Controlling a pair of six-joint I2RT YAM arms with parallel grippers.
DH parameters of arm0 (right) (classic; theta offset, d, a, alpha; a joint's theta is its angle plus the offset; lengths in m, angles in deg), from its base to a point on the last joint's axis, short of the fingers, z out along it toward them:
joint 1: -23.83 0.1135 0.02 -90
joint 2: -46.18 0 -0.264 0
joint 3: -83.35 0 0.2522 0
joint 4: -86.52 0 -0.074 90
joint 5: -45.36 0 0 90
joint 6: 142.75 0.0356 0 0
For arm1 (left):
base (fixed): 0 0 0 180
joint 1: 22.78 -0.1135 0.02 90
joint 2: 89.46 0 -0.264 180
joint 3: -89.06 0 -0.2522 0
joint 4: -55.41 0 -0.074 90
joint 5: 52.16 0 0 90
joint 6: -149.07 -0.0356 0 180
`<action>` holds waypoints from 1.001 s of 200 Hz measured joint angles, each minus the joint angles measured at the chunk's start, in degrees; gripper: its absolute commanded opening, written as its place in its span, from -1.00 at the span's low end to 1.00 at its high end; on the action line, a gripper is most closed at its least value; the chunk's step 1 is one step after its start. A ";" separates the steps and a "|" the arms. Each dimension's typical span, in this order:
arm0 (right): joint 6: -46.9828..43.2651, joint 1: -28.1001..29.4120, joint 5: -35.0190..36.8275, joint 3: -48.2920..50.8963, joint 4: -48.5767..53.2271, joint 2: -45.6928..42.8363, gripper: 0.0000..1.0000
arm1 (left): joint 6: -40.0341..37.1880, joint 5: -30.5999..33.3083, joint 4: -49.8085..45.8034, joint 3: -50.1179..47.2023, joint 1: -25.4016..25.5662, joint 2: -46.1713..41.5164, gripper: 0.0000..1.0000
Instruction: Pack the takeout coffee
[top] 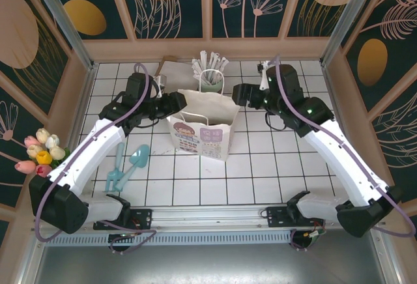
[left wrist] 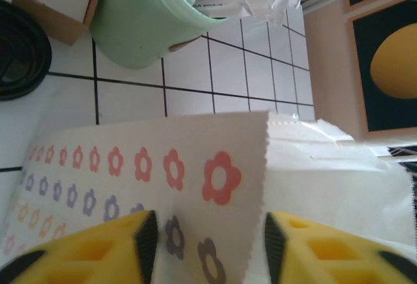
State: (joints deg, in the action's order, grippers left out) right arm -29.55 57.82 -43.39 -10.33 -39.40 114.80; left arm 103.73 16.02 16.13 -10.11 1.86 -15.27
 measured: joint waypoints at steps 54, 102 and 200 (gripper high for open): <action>9.31 3.87 -5.38 11.02 -1.62 -2.78 0.98 | 0.11 -3.89 2.99 -1.79 0.00 -0.66 0.51; 10.12 3.87 -10.45 12.59 -8.48 -2.12 0.98 | -0.07 -4.66 5.84 -5.90 0.00 -6.12 0.97; 2.14 3.87 -15.30 7.69 -13.18 9.03 0.98 | -0.22 -1.46 7.26 -8.81 -3.10 -9.64 0.97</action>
State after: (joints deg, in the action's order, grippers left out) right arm -27.41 61.69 -58.69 -2.64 -52.58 123.82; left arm 103.51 14.56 23.39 -18.92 -1.24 -24.91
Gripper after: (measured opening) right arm 0.990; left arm 0.985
